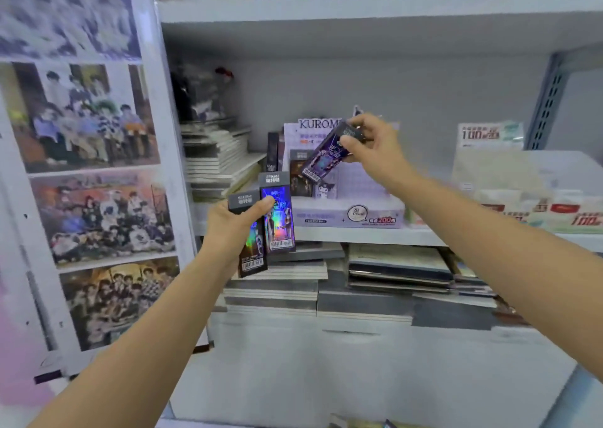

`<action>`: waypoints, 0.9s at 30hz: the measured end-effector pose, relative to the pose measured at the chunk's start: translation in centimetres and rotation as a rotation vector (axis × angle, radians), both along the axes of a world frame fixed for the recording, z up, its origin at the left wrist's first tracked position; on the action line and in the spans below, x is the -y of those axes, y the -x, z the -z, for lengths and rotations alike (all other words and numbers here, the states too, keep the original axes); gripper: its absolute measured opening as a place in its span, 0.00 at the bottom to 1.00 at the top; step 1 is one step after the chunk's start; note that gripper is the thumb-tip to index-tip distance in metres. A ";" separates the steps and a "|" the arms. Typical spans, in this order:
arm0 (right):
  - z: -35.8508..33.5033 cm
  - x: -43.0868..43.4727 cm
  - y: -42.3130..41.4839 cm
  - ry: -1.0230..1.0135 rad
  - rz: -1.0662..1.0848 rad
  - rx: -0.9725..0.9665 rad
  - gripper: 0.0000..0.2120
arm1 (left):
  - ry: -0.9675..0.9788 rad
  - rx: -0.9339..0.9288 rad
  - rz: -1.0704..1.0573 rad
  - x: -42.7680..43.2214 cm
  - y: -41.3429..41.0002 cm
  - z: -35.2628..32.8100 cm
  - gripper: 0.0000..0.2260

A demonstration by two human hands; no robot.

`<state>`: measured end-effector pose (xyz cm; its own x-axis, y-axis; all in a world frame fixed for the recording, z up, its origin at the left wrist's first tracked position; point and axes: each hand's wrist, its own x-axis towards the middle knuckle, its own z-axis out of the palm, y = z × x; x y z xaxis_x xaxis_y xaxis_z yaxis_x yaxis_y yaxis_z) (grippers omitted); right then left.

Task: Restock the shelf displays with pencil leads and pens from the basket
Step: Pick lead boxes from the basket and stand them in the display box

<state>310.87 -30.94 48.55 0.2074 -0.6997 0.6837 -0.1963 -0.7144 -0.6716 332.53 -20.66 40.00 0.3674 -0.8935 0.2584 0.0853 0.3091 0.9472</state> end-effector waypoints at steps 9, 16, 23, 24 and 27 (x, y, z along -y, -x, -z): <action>1.6 3.2 -4.1 0.215 0.116 -0.339 0.05 | 0.000 -0.044 -0.076 2.7 -1.2 -0.3 0.05; -0.3 4.1 -4.5 0.271 0.100 -0.582 0.09 | -0.010 -0.039 -0.038 3.7 -1.8 -0.4 0.05; 0.9 4.8 -5.6 0.350 0.132 -0.423 0.10 | -0.045 -0.049 -0.001 3.1 -1.7 -0.3 0.13; 1.0 4.9 -5.6 0.370 0.151 -0.392 0.09 | -0.046 -0.043 0.003 3.0 -1.7 -0.2 0.12; 1.3 5.0 -5.5 0.413 0.192 -0.373 0.09 | -0.050 -0.038 0.020 2.8 -1.6 -0.3 0.12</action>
